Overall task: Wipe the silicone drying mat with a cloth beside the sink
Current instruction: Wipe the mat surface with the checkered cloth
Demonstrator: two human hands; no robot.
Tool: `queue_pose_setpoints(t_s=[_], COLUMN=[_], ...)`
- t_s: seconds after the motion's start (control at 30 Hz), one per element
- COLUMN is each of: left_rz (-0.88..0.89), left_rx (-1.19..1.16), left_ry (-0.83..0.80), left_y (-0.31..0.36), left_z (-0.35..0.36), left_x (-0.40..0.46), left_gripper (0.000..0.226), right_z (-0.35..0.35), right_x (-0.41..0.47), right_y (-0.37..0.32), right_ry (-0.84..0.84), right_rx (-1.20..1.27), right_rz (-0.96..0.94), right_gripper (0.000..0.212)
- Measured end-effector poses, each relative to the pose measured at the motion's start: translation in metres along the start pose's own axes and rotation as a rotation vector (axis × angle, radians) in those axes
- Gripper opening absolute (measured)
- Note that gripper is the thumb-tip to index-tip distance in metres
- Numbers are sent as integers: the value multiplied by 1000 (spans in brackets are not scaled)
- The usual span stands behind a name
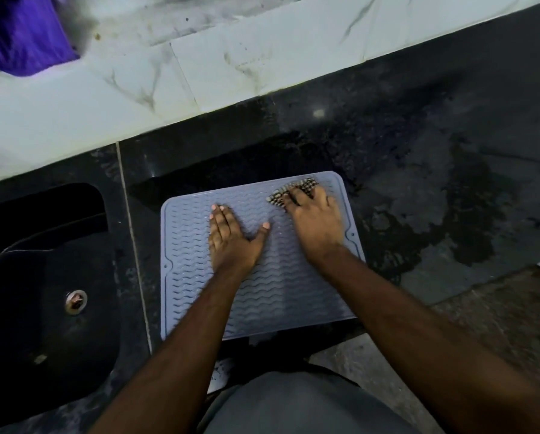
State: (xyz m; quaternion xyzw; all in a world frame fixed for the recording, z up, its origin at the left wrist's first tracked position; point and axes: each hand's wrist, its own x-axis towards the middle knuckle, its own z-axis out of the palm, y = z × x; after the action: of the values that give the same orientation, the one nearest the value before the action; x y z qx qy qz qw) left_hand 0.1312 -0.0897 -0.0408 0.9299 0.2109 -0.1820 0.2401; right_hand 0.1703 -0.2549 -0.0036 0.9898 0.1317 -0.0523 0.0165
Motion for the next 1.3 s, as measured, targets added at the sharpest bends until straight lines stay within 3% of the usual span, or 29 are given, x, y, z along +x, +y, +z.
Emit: queue_pose_setpoints(t_s=[0.13,0.33,0.43,0.53,0.6,0.93,1.17,1.3], left_rz=[28,63,300,609,617,538,511,516], left_rx=[8,40,107,191,265,404,429,430], left_ry=[40,124,202,116,23,-44,-70,-115], left_y=[1,7,21,41,46,57,63,63], left_z=[3,8,21,42,52,56,58,57], left_x=[-1,-12,-27,-46,-52,-58,-59,-58], left_gripper=[122,109,81,69,69,102,116,139], right_z=[-5,-15,-16,-4,2,2,-4,-9], right_x=[-10,-24,-45,-70,-80,-139,-163,-173], right_y=[38,43,33,24,28,47,51,49], right_ry=[-43,-129,-111,-91,-112,-129,-168,-203], right_rx=[-61,11,56,89,103,64,87,93], right_rz=[135,267,216,119,134,231,222,223], right_gripper=[43,38,36,42,44,32,36,36])
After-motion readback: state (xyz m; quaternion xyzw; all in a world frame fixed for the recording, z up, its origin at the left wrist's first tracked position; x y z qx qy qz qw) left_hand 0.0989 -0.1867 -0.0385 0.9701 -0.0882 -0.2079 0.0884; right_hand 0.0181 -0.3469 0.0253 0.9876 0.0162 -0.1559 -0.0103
